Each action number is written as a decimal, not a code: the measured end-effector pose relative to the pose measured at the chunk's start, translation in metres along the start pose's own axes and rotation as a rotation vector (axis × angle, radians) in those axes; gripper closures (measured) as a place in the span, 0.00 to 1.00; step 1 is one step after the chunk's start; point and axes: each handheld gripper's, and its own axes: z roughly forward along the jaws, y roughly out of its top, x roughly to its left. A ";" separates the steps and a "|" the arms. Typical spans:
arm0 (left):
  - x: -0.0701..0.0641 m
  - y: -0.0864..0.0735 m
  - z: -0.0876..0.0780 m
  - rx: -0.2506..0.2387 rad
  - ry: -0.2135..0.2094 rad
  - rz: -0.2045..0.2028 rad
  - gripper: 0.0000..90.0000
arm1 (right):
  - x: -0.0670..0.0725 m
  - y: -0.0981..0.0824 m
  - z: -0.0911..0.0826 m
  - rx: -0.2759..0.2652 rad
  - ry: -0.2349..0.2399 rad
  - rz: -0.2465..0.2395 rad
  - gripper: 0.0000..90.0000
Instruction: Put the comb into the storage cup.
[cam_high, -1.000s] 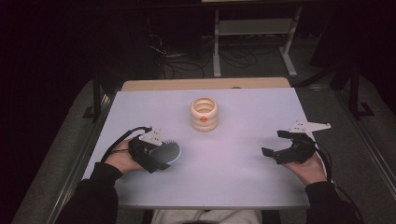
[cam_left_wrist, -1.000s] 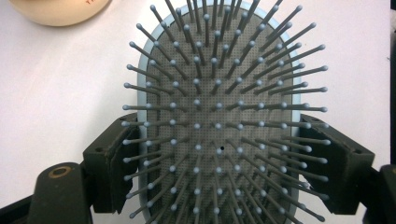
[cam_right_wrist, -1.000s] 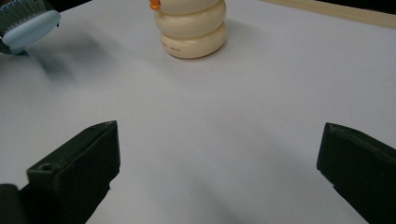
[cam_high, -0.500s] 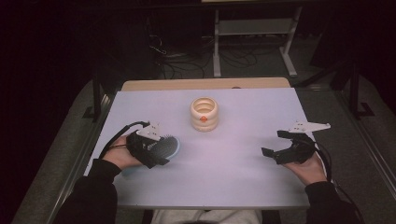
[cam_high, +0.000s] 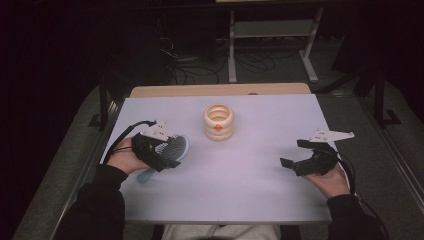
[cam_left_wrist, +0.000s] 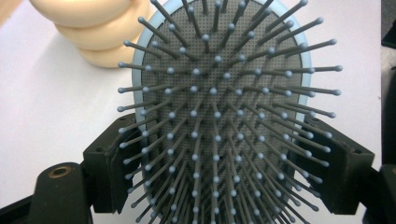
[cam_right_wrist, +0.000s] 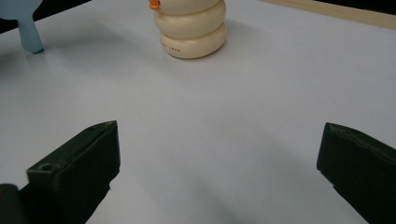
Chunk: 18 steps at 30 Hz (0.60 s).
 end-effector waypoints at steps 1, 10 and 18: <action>0.001 0.001 -0.001 -0.004 0.005 0.002 0.22 | 0.000 0.000 0.000 0.000 0.000 0.000 0.00; 0.007 0.009 -0.009 -0.035 0.017 -0.008 0.22 | 0.000 0.000 0.000 -0.002 0.000 0.000 0.00; 0.016 0.019 -0.021 -0.090 0.033 -0.027 0.22 | 0.000 0.000 0.000 -0.002 0.000 0.002 0.00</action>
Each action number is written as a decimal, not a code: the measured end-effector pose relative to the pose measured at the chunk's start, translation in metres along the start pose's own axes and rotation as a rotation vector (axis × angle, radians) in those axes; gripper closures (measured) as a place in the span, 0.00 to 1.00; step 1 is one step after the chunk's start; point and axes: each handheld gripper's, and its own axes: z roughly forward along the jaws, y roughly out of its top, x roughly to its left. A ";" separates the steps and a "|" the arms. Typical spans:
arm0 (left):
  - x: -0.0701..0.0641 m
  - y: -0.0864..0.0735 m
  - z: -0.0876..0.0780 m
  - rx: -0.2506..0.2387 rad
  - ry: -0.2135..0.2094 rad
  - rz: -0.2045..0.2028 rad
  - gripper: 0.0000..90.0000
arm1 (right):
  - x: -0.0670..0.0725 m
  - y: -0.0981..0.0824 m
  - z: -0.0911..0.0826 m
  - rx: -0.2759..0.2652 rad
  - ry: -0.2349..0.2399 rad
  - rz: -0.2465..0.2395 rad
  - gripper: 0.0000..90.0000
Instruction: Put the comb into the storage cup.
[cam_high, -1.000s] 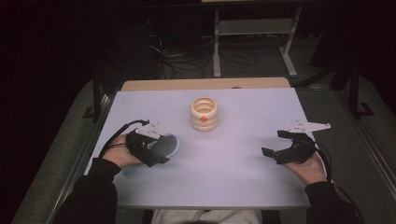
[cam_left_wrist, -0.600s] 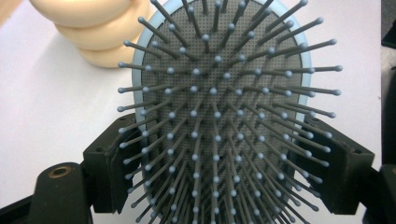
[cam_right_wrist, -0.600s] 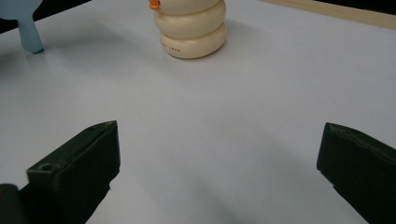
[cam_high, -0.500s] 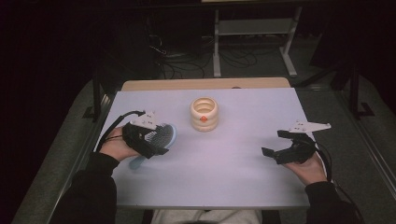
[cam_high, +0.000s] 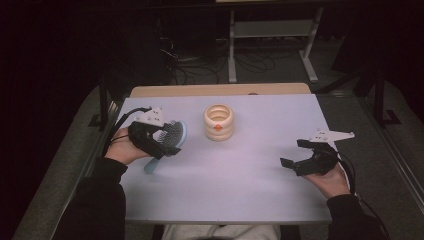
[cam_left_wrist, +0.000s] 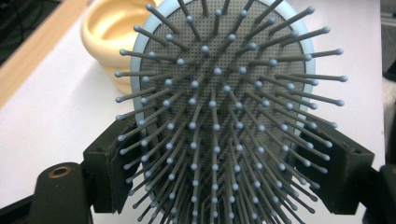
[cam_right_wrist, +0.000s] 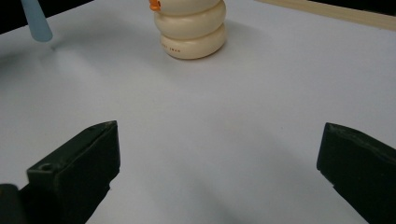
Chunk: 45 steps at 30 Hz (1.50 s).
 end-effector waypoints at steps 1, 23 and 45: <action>0.001 0.002 -0.001 -0.008 0.001 0.001 0.22 | 0.000 0.000 0.000 0.002 0.000 -0.001 0.00; 0.025 0.034 -0.003 -0.053 0.001 -0.014 0.22 | 0.000 0.000 0.000 -0.004 0.001 -0.007 0.00; 0.051 0.062 -0.003 -0.109 0.033 -0.053 0.22 | 0.001 0.001 -0.001 -0.008 0.003 -0.006 0.00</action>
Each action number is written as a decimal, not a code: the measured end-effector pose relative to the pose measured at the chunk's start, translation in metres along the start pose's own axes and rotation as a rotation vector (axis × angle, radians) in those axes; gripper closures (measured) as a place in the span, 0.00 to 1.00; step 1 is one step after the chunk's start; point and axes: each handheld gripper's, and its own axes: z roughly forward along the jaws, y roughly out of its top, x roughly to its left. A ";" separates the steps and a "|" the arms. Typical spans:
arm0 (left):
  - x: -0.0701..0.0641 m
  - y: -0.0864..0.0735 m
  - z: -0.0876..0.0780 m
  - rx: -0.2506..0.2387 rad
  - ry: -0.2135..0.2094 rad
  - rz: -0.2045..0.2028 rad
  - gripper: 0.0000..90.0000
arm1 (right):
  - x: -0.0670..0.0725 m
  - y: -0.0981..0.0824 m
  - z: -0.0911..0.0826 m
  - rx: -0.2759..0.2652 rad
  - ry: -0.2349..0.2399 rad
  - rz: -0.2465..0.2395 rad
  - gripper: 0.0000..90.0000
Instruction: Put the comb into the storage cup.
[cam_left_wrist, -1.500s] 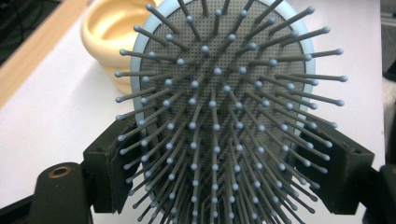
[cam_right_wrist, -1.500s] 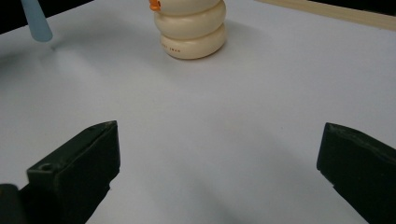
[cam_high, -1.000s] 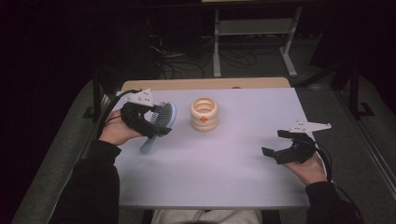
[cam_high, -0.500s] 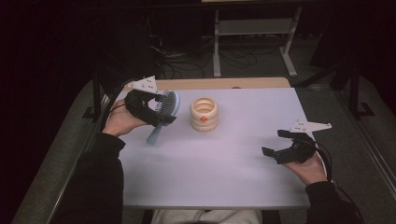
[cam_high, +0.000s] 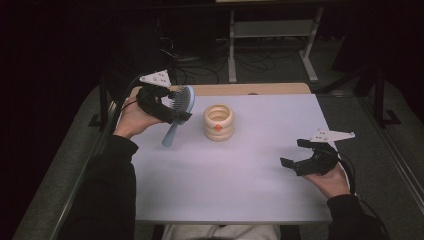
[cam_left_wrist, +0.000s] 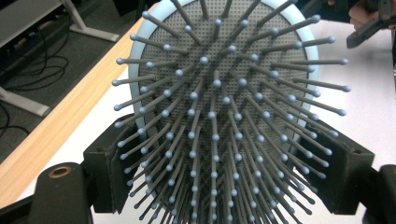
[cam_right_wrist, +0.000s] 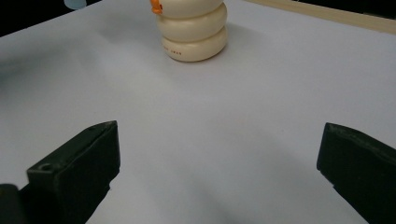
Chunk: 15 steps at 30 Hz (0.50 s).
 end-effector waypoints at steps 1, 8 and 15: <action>0.001 0.001 0.000 -0.002 0.003 -0.001 0.22 | 0.000 0.000 0.000 -0.002 0.001 -0.001 0.00; 0.007 0.010 0.003 -0.020 0.011 -0.008 0.22 | 0.001 0.001 -0.002 -0.012 0.005 -0.002 0.00; 0.010 0.023 0.006 -0.028 0.008 0.000 0.22 | 0.001 0.001 -0.004 -0.020 0.003 -0.004 0.00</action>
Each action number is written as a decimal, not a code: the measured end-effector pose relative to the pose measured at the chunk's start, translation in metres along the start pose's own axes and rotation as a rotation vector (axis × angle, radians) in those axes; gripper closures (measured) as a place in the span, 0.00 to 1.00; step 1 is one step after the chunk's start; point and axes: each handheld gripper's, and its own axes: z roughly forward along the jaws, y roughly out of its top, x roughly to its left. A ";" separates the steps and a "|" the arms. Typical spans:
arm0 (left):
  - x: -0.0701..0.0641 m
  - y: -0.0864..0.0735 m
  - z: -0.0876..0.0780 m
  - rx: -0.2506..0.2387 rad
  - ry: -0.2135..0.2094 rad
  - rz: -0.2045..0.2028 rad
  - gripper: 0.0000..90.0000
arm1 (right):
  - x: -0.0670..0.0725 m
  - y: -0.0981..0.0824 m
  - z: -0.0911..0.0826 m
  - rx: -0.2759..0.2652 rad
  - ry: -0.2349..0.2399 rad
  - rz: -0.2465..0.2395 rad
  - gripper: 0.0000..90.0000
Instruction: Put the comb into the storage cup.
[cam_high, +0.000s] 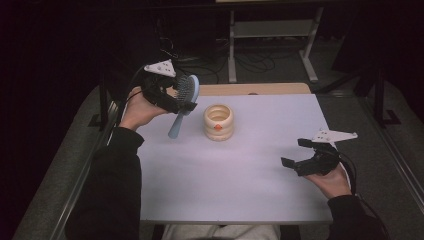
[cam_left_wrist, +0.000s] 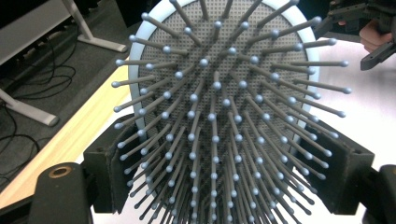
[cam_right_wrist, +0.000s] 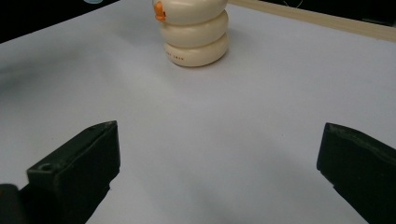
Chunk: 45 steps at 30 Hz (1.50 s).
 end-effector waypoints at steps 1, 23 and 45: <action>0.000 0.002 0.001 -0.004 0.000 0.001 0.22 | 0.000 0.000 0.000 -0.002 0.000 0.000 0.00; 0.005 0.048 0.013 -0.025 -0.007 0.050 0.22 | 0.001 -0.002 -0.005 -0.012 0.001 0.007 0.00; 0.005 0.083 0.037 -0.032 -0.047 0.080 0.22 | 0.002 -0.003 -0.005 -0.006 0.003 0.007 0.00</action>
